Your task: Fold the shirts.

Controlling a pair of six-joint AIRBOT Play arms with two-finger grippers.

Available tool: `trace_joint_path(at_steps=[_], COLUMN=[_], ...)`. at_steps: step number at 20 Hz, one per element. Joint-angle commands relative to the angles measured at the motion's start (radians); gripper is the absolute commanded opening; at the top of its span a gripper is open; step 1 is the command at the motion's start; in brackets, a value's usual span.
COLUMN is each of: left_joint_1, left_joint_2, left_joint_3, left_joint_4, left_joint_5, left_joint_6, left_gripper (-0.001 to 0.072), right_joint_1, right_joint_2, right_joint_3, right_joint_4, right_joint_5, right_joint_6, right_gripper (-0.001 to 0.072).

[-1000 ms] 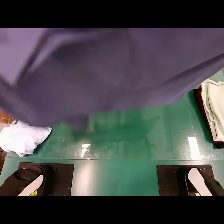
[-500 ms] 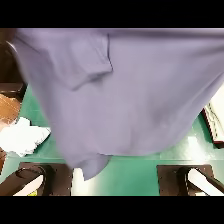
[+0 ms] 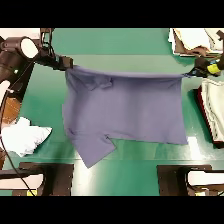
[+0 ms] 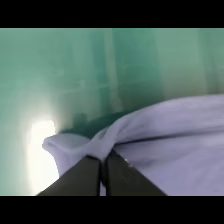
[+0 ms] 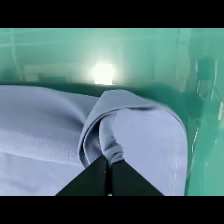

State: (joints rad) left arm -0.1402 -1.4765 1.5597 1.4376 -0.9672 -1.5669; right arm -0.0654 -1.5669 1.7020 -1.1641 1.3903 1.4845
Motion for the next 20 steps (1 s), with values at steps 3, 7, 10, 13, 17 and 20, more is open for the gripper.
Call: trace_joint_path(at_steps=[3,7,10,13,17,20], left_joint_1=[0.111,0.141,0.140,0.140,0.140,0.150], left_joint_2=[-0.081,-0.080,-0.080,-0.080,-0.080,-0.056], left_joint_3=[0.060,0.055,-0.027,-0.159,-0.243,-0.235], left_joint_4=[-0.235,-0.270,-0.288,-0.294,-0.294,-0.287], left_joint_5=[0.051,-0.154,-0.202,-0.190,-0.201,-0.264], left_joint_6=[0.188,0.269,0.285,0.285,0.253,0.251], left_gripper=[0.0023,0.0024,0.0024,0.0024,0.0094,0.0536], right_joint_1=[0.014,0.014,0.016,0.034,0.043,0.019], right_joint_2=[-0.148,-0.143,-0.140,-0.138,-0.085,-0.038], right_joint_3=[0.196,0.175,0.046,-0.068,-0.182,-0.194], right_joint_4=[0.018,0.001,-0.013,-0.014,-0.015,-0.016], right_joint_5=[-0.048,0.068,0.083,0.067,-0.007,0.047], right_joint_6=[-0.032,-0.047,-0.046,-0.046,-0.046,-0.047], right_gripper=[0.0015,0.0015,0.0015,0.0015,0.0101,0.0563])
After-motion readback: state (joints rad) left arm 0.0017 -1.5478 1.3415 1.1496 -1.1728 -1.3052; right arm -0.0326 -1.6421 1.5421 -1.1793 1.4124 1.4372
